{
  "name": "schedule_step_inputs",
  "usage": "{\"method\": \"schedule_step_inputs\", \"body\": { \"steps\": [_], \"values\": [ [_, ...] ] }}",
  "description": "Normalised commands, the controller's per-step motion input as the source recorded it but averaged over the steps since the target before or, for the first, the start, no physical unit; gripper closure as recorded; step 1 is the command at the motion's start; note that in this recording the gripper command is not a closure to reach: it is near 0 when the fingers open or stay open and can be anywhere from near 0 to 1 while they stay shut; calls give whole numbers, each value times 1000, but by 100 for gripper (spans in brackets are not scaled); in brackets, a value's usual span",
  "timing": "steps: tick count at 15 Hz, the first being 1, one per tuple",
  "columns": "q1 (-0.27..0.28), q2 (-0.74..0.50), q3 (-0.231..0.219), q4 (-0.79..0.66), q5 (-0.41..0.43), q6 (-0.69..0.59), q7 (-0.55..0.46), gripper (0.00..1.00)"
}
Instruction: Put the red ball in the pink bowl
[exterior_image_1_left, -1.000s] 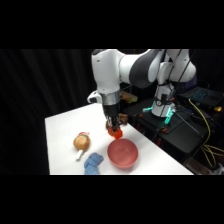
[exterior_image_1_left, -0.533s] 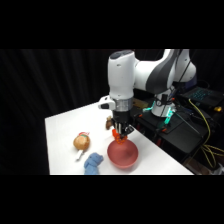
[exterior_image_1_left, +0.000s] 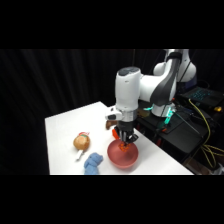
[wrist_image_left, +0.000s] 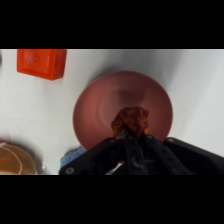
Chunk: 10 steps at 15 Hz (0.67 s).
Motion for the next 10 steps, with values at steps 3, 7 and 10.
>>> {"method": "schedule_step_inputs", "body": {
  "steps": [3,7,10],
  "values": [
    [-31,115,6,-6,-69,227,-187,0],
    [-43,18,17,-23,-61,108,-175,0],
    [-89,-104,73,7,40,-107,-214,0]
  ]
}}
